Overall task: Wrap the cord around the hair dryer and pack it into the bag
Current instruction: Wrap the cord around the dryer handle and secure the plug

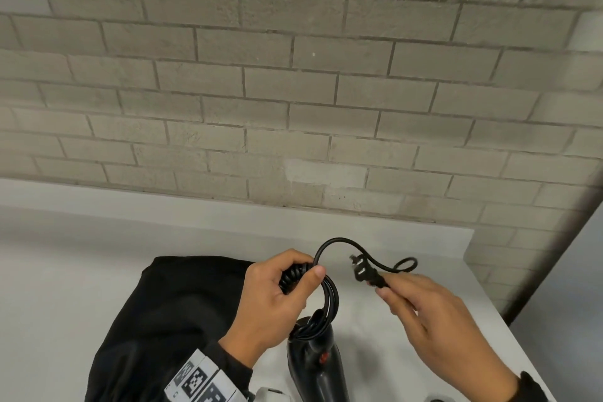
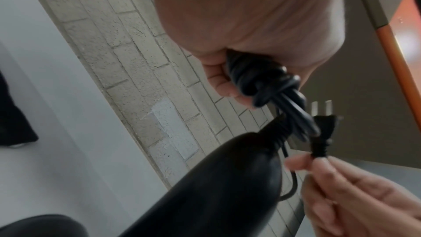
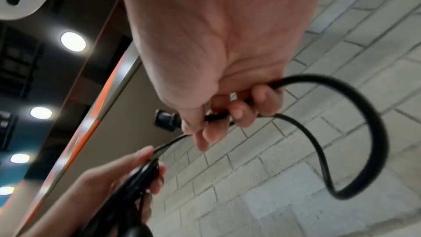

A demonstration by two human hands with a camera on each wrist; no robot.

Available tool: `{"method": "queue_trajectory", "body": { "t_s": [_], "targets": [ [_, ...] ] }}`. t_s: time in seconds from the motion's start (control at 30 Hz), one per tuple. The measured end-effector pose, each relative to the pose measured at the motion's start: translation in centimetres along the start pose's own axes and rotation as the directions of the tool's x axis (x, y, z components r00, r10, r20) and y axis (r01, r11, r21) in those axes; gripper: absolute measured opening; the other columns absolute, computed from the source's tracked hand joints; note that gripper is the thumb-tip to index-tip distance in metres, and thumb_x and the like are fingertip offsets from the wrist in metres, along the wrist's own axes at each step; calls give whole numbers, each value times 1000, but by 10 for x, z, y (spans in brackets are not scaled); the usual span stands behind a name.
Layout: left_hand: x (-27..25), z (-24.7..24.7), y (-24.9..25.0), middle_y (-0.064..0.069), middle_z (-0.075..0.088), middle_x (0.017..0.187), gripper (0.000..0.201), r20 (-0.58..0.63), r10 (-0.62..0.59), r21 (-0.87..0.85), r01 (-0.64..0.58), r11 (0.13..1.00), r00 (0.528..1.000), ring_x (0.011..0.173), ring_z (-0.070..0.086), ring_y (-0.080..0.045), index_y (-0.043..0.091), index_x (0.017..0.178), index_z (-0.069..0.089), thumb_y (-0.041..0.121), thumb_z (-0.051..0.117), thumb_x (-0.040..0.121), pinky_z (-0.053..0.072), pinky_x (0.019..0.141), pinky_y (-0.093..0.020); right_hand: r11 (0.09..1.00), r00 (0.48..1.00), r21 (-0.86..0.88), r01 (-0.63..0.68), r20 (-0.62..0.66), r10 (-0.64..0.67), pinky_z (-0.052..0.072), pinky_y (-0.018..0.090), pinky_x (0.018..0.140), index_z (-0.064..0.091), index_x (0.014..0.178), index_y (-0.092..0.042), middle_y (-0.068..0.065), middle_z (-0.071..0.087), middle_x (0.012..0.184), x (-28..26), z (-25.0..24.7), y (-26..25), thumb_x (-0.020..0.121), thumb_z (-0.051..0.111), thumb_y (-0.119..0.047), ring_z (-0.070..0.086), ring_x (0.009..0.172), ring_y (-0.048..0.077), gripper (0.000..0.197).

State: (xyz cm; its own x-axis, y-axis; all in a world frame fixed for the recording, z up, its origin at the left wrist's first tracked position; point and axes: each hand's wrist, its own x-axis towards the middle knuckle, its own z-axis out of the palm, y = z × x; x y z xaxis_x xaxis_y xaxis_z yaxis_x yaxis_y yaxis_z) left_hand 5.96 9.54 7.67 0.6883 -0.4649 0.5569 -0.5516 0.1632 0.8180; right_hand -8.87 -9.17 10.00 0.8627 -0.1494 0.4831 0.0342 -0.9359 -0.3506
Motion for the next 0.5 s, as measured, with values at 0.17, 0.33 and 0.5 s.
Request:
{"method": "queue_trajectory", "body": {
  "t_s": [0.17,0.33,0.5],
  "targets": [
    [0,6,2,1,69,66,19,10,13,2,-13,1000,1000,59,66,-13,25,82,72,43,67,84,50,61,-19,924,995,-382,-22,78,56,32,20,39,64,87,-40,-16,52,59,4,23,5,86,65,-40,48,52,8,1],
    [2,7,2,1,70,72,20,24,-7,2,7,1000,1000,66,66,-14,24,82,73,44,69,84,51,65,-22,979,986,-199,46,169,-12,32,17,53,61,101,-40,-15,54,70,9,47,1,95,42,-49,47,65,8,22],
    [6,5,4,-5,70,71,21,46,-122,-162,128,978,991,69,66,-23,19,78,74,40,75,77,53,68,-26,970,976,234,69,187,-115,36,20,73,58,92,-33,-16,50,81,13,52,-9,100,37,-37,43,82,8,23]
  ]
}}
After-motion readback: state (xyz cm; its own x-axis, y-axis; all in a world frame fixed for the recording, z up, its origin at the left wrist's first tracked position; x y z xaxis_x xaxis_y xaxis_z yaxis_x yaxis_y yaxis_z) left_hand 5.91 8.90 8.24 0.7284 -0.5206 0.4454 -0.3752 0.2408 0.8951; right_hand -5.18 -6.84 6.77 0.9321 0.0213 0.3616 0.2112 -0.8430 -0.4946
